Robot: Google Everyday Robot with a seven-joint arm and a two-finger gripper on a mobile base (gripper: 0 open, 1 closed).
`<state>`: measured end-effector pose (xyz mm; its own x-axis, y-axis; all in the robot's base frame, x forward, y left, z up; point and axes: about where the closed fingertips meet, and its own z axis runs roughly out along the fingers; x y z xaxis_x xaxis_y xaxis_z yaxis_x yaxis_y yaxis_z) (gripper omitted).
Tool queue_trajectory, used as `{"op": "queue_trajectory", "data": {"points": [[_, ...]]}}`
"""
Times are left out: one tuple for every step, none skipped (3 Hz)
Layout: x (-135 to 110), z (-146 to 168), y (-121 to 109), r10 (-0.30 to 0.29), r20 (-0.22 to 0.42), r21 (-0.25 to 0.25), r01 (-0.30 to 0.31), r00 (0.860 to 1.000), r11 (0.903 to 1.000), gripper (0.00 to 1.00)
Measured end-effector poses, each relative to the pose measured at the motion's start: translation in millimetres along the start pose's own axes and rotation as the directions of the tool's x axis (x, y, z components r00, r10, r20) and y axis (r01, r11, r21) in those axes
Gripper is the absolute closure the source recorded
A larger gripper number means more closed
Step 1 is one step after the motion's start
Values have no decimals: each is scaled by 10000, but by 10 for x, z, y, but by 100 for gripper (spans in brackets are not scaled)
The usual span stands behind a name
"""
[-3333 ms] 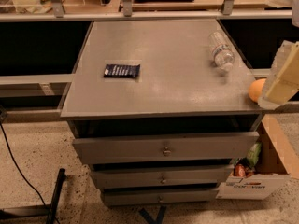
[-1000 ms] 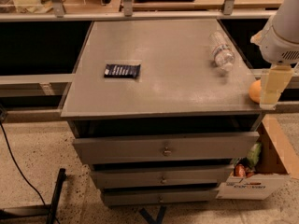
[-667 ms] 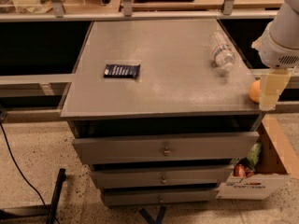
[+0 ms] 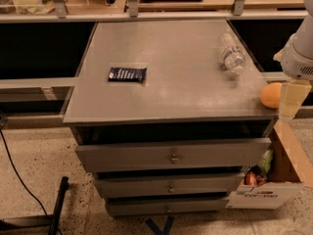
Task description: Move orange near rxbar blueberry
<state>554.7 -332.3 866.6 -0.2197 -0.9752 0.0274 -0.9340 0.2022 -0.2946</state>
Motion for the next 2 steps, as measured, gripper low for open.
{"op": "queue_trajectory", "data": {"points": [[66,124,-8,203,213,-240,-198,9996,9995,0],[87,212,6,371,457,-472,-349,9983,9983,0]]}}
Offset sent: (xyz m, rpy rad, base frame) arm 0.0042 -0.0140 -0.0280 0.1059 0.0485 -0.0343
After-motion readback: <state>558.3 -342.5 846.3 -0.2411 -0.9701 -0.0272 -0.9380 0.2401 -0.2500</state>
